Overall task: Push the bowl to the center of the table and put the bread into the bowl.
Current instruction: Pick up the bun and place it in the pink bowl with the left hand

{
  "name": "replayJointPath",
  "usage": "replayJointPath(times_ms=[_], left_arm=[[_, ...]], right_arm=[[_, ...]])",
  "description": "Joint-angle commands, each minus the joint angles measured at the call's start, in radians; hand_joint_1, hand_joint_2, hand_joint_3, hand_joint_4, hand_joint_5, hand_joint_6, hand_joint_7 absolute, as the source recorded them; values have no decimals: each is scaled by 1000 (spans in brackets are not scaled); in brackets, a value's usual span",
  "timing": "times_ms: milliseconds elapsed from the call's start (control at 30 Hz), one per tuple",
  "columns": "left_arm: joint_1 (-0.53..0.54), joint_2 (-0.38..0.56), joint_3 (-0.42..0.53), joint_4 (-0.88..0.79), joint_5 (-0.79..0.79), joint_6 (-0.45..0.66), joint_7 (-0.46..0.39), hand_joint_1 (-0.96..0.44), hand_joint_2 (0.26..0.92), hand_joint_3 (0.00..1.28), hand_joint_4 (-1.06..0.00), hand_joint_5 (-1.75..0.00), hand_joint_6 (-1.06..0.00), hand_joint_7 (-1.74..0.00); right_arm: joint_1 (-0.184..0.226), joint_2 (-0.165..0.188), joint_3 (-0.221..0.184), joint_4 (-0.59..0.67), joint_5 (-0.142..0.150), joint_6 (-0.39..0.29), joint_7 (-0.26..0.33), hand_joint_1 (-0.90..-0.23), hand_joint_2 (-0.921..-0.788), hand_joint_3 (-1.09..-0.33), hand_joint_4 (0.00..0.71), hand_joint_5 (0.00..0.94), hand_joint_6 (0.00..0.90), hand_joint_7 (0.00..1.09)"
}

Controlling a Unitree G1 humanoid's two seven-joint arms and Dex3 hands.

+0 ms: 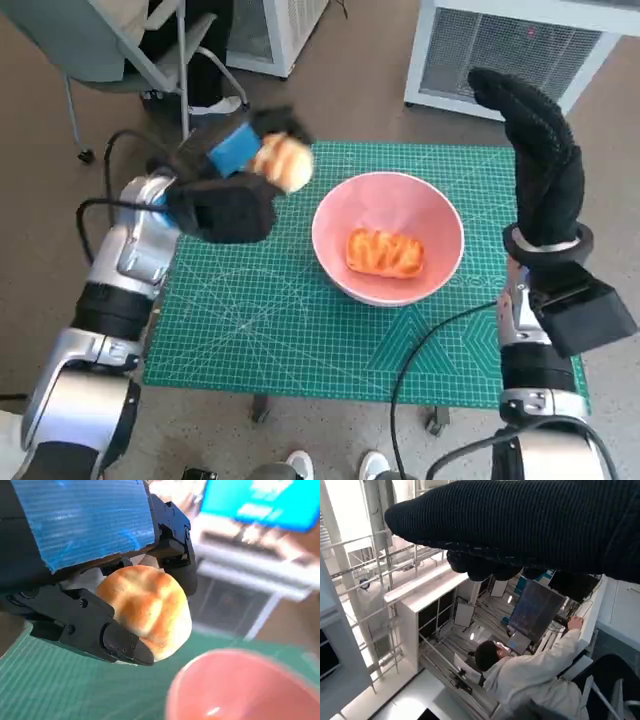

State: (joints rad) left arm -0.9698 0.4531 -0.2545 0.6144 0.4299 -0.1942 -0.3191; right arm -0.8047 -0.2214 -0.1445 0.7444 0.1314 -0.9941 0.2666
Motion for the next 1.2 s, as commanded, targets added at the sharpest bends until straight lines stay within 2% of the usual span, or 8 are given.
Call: replayJointPath(times_ms=[33, 333, 500, 533, 667, 767, 967, 1200], left_arm=[[-24, -48, -17, -37, -1, -25, 11, 2, 920, 113, -660, -1173, -549, -1274], [-62, -119, -71, -2, 17, -50, -18, 2, 920, 106, -656, -1206, -569, -1228], [-87, -144, -103, 39, 21, -52, -64, 1, 921, 190, -526, -1269, -507, -1353], [-96, -151, -118, 57, 25, -52, -85, -123, 921, 221, -468, -1057, -485, -1394], [-116, -162, -144, 95, 33, -48, -125, -160, 911, 81, -448, -323, -419, -559], [-134, -175, -170, 122, 50, -34, -159, -236, 917, 33, -367, -107, -384, -288], [-126, -179, -183, 125, 55, -56, -172, -358, 921, 14, -237, -12, -343, -125], [-111, -185, -164, 141, 22, -110, -160, -407, 921, 56, -201, -1, -348, -95]], right_arm=[[15, 5, 0, 5, -4, 3, -4, -634, -921, -778, 303, 0, 56, 581], [19, 2, -2, -2, -6, 1, -7, -643, -921, -775, 304, 1, 57, 582], [24, -1, -3, -11, -16, 1, -16, -640, -921, -776, 304, 1, 56, 582], [27, -3, -5, -14, -17, 2, -19, -639, -921, -776, 304, 0, 56, 582], [31, -5, -8, -20, -19, 7, -23, -644, -921, -776, 304, 1, 56, 582], [34, -6, -11, -23, -13, 9, -23, -653, -921, -776, 306, 2, 56, 583], [44, -7, -15, -35, -22, 8, -35, -657, -921, -776, 308, 2, 55, 584], [56, -7, -16, -49, -10, 14, -35, -652, -921, -776, 311, 3, 55, 584]])
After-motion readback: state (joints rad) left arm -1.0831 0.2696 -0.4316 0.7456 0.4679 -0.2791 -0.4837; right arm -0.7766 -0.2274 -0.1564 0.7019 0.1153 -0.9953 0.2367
